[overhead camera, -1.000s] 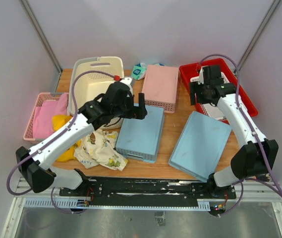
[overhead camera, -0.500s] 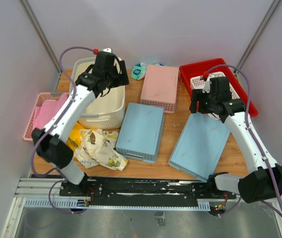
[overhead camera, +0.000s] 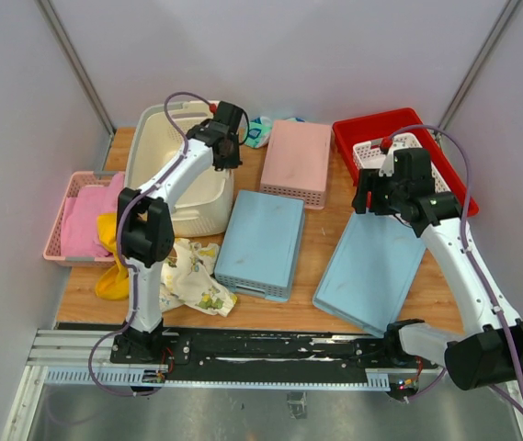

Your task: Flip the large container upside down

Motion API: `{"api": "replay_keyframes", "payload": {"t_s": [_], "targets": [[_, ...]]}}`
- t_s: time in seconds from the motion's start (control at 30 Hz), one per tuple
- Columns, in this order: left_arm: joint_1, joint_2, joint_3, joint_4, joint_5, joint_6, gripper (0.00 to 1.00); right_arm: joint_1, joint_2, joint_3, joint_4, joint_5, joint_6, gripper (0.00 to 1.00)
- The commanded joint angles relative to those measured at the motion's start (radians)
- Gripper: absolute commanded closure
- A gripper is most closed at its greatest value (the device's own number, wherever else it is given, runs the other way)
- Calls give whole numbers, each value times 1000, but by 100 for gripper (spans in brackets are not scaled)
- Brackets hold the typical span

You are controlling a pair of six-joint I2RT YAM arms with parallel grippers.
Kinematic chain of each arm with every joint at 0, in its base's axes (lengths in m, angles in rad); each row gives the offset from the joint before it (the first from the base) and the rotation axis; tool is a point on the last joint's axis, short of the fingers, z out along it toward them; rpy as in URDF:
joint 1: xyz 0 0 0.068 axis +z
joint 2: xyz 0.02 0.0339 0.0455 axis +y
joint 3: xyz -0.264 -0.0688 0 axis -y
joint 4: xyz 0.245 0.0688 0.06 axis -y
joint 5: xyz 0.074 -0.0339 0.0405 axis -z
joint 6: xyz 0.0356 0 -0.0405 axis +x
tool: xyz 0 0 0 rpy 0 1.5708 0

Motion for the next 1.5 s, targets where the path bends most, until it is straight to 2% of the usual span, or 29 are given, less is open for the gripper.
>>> {"api": "replay_keyframes", "payload": {"t_s": [0.0,0.3,0.47,0.63,0.77,0.87,1.0,1.13,1.2,1.23,1.3,1.33,1.37,1.47], "targets": [[1,-87,126,32,88,54,100,1,-18,-2,10,16,9,32],[9,-191,276,46,343,-8,100,0,-8,-10,32,-9,31,34],[77,-259,208,210,610,-158,100,0,-19,-18,32,-11,33,34],[186,-349,-55,576,906,-429,100,1,-28,-27,32,-23,41,34],[247,-390,-285,959,1059,-681,100,0,-28,-38,35,-30,46,35],[303,-393,-424,1228,1137,-902,100,0,-30,-46,40,-37,50,35],[351,-342,-583,1670,1203,-1229,100,1,-26,-55,54,-53,59,35],[388,-275,-664,1883,1218,-1389,100,0,-15,-57,60,-72,68,35],[409,-254,-706,1906,1223,-1402,97,0,-15,-60,63,-76,71,35],[421,-248,-729,1905,1227,-1395,87,1,-17,-62,65,-79,72,35],[448,-254,-763,1819,1234,-1311,61,1,-21,-67,69,-83,72,35],[458,-266,-769,1718,1223,-1228,50,1,-24,-74,76,-82,73,35],[466,-284,-774,1544,1202,-1127,41,2,-26,-83,84,-83,73,35],[468,-321,-739,1238,1146,-851,30,2,-18,-82,90,-98,87,35]]}}
